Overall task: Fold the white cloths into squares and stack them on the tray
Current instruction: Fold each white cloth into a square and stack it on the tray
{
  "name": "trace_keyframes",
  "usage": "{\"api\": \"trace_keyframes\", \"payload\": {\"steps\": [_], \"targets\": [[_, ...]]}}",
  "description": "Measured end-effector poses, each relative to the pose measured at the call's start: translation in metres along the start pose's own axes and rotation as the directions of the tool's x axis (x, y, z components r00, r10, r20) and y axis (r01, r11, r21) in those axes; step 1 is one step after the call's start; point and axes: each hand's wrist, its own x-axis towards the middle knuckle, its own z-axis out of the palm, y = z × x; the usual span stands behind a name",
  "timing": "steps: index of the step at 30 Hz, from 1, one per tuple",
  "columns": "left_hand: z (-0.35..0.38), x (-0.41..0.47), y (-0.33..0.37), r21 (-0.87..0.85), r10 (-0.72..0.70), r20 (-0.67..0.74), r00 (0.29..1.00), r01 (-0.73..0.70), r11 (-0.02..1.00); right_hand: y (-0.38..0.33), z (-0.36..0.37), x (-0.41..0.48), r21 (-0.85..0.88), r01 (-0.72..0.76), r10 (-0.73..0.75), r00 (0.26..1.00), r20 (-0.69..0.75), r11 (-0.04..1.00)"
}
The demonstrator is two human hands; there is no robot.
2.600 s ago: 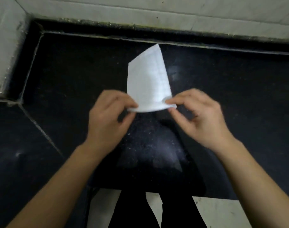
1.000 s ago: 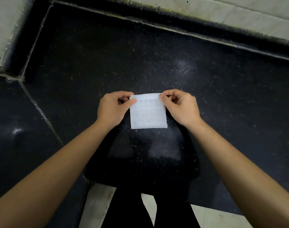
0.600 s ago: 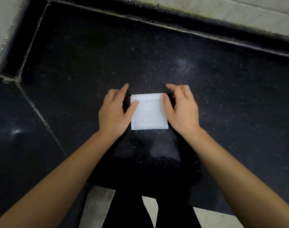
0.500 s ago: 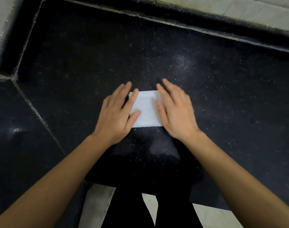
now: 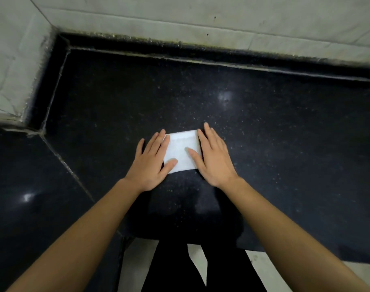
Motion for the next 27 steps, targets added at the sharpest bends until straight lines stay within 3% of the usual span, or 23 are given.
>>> {"api": "trace_keyframes", "payload": {"steps": [2,4,7,9,11,14,19,23,25,27], "targets": [[-0.015,0.001,0.004,-0.117,-0.062,-0.048,0.997,0.056,0.992,-0.01,-0.002,-0.018,0.085,-0.134,0.143,0.983,-0.115,0.987],[-0.034,0.012,0.008,-0.105,-0.068,-0.162,0.984,0.052,0.993,-0.018,-0.003,-0.031,0.098,-0.255,0.267,0.955,-0.129,0.962],[-0.055,0.04,0.019,0.049,0.094,-0.196,0.976,-0.086,0.995,-0.025,-0.002,-0.041,0.142,-0.409,0.419,0.907,-0.044,0.901],[-0.061,0.059,0.032,0.196,0.278,-0.075,0.958,-0.259,0.946,-0.029,0.001,-0.046,0.152,-0.474,0.482,0.876,-0.023,0.867],[-0.062,0.074,0.043,0.387,0.406,0.107,0.908,-0.414,0.824,-0.033,0.004,-0.046,0.167,-0.52,0.529,0.849,-0.012,0.838],[-0.064,0.085,0.047,0.566,0.467,0.279,0.839,-0.537,0.626,-0.038,0.005,-0.041,0.243,-0.593,0.606,0.795,0.026,0.768],[-0.061,0.077,0.042,0.555,0.471,0.227,0.853,-0.51,0.657,-0.042,0.003,-0.041,0.427,-0.646,0.667,0.735,0.122,0.633],[-0.065,0.065,0.038,0.527,0.436,0.184,0.881,-0.463,0.713,-0.048,-0.003,-0.039,0.408,-0.64,0.629,0.756,0.182,0.651],[-0.071,0.061,0.034,0.446,0.421,0.165,0.892,-0.449,0.775,-0.051,-0.007,-0.038,0.423,-0.619,0.594,0.777,0.208,0.662],[-0.084,0.053,0.029,0.247,0.394,0.118,0.912,-0.411,0.878,-0.056,-0.012,-0.037,0.442,-0.592,0.566,0.798,0.206,0.674]]}}
